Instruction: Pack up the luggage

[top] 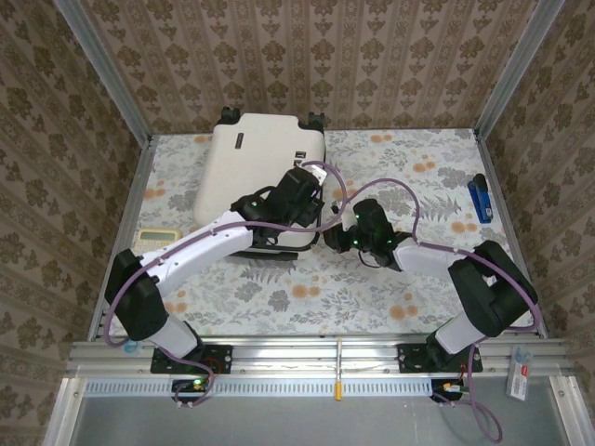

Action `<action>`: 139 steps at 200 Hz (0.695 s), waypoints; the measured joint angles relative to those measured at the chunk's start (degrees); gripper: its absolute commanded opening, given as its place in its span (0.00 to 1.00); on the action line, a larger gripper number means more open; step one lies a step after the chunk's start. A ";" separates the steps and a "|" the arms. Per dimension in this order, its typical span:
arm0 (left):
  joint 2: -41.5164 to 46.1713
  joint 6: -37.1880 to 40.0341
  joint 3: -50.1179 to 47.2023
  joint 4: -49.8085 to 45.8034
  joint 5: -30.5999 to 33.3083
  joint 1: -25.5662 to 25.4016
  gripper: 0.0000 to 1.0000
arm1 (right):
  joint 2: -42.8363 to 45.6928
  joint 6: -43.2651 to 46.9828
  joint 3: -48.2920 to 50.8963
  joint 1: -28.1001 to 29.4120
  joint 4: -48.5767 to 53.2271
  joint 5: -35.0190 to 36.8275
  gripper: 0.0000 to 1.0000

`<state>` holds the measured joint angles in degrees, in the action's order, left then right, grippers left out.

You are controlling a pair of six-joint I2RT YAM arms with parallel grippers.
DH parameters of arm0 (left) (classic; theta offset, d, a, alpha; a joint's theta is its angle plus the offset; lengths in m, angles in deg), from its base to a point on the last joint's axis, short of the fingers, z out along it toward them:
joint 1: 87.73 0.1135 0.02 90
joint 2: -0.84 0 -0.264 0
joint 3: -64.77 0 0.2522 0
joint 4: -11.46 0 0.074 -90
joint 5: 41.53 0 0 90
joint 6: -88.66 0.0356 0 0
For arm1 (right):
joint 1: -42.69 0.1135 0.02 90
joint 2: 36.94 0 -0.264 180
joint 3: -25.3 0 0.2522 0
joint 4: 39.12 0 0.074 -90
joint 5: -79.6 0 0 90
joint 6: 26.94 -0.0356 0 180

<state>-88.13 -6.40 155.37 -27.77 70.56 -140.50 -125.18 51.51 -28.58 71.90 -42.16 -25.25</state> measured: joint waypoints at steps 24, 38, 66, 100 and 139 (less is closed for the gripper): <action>0.00 0.04 -0.02 0.00 0.00 0.00 0.65 | 1.53 -1.01 1.46 -2.58 -0.59 -0.68 0.33; 0.02 0.24 -0.02 0.00 -0.07 0.07 0.66 | 3.41 -1.27 2.71 -3.34 -0.57 -0.85 0.34; 0.35 1.07 -0.17 0.00 -1.60 0.81 0.65 | 6.27 -1.20 5.11 -0.92 -1.33 -0.17 0.34; 1.38 2.14 -1.03 0.26 -4.50 1.95 0.65 | 5.73 0.00 7.74 5.88 -3.52 3.87 0.34; 2.91 2.36 -2.51 1.09 -8.72 3.76 0.65 | 0.94 2.10 6.71 7.82 -4.17 8.48 0.31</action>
<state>-85.22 -4.04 152.86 -26.68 61.84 -136.74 -124.24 53.60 -21.87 79.72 -46.33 -16.77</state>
